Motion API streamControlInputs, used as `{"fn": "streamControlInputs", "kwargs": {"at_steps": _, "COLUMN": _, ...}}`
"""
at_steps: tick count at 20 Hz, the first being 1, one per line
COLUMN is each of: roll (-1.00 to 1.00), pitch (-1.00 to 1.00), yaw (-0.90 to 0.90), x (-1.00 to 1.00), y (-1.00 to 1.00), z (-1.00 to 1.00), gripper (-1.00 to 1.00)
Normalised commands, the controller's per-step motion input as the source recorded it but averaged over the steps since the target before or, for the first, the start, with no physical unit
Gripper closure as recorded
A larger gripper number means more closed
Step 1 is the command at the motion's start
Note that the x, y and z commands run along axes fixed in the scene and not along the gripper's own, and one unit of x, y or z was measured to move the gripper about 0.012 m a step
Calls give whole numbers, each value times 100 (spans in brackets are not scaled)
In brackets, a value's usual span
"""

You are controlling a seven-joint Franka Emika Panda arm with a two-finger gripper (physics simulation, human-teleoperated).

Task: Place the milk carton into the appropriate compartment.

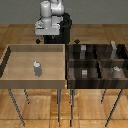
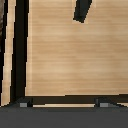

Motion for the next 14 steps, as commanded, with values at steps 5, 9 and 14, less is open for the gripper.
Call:
{"fn": "streamControlInputs", "kwargs": {"at_steps": 5, "roll": 0, "pitch": 0, "yaw": 0, "x": 24, "y": -60, "z": 0, "gripper": -100}}
{"fn": "streamControlInputs", "kwargs": {"at_steps": 9, "roll": 0, "pitch": 0, "yaw": 0, "x": 100, "y": 0, "z": 0, "gripper": -100}}
{"fn": "streamControlInputs", "kwargs": {"at_steps": 14, "roll": 0, "pitch": 0, "yaw": 0, "x": 100, "y": 0, "z": 0, "gripper": -100}}
